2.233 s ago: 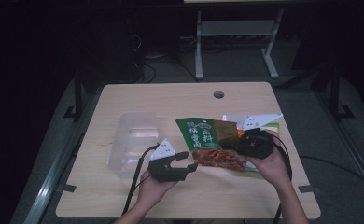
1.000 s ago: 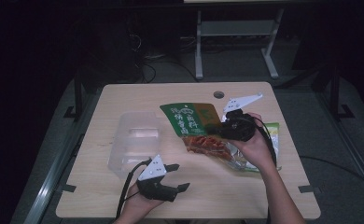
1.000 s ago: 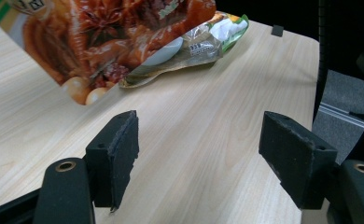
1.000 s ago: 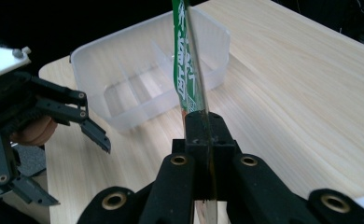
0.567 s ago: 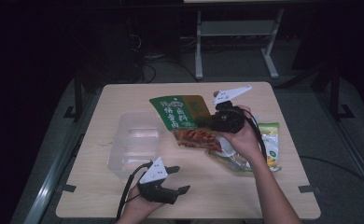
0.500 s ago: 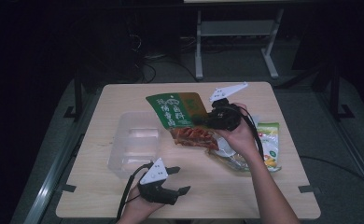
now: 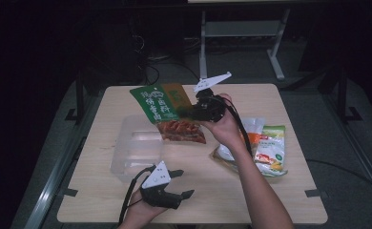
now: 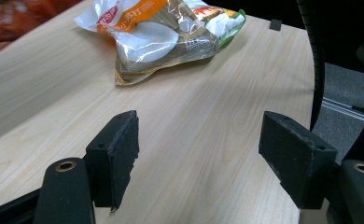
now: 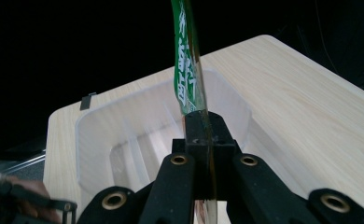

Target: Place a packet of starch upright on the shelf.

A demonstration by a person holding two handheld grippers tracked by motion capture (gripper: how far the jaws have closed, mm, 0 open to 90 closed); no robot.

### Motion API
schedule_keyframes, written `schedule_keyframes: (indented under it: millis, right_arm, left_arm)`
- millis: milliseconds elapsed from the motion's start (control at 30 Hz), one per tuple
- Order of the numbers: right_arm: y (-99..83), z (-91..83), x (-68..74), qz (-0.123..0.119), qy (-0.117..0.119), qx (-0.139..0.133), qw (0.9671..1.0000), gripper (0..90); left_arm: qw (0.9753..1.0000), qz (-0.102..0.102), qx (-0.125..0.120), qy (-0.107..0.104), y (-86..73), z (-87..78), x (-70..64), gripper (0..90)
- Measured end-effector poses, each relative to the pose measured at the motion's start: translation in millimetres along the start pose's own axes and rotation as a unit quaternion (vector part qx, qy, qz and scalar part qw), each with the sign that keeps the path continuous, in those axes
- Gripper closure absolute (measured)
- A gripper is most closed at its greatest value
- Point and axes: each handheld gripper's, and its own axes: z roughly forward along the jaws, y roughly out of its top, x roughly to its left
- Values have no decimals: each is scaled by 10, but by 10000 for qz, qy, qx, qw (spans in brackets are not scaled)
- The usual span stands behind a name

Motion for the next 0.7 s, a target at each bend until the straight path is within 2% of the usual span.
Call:
schedule_keyframes:
  millis: [333,700]
  right_arm:
    - [165,255,-48,-32,82,-13,10000,899]
    - [269,630,-165,91,136,20,9999,900]
  left_arm:
    - [10000,-47,-5,-12,-22,9,10,285]
    - [9999,-107,-38,2,-23,-24,32,285]
